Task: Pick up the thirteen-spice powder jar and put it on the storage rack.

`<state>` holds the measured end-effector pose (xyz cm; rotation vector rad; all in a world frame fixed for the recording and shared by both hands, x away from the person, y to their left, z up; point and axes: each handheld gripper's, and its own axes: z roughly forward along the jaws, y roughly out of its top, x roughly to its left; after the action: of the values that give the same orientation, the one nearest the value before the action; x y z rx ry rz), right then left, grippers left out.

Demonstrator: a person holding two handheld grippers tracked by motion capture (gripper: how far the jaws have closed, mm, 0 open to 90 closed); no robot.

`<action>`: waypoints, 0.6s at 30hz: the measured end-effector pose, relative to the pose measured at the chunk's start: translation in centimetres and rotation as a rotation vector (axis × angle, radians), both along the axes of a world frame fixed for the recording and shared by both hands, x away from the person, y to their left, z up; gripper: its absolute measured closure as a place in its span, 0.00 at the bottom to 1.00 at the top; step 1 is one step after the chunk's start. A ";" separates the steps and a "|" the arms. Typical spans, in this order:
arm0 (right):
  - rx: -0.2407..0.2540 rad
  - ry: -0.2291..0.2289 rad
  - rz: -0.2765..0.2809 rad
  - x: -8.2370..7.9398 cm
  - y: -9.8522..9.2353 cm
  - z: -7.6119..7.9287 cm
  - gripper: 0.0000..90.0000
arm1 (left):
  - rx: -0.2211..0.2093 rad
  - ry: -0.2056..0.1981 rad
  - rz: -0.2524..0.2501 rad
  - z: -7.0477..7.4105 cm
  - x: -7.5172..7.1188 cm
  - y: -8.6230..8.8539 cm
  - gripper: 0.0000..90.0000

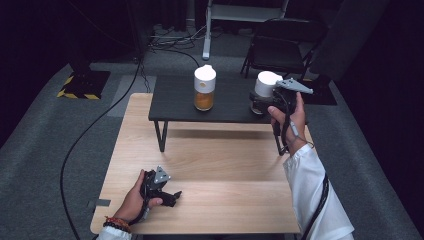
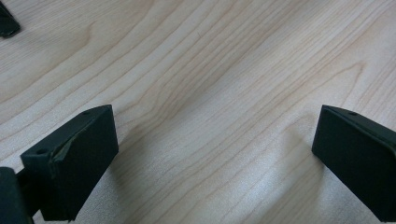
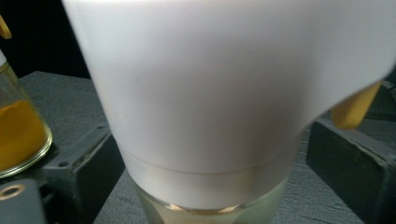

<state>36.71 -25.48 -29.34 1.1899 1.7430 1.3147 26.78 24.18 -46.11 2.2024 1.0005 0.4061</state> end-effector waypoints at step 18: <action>-0.055 -0.091 -0.019 -2.4 0.2 -0.5 0.01 | 0.001 -0.001 0.000 0.0 0.0 0.0 0.00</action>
<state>34.33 -25.27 -29.84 1.0964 1.6889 1.2814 26.77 24.17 -46.10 2.2032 0.9997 0.4077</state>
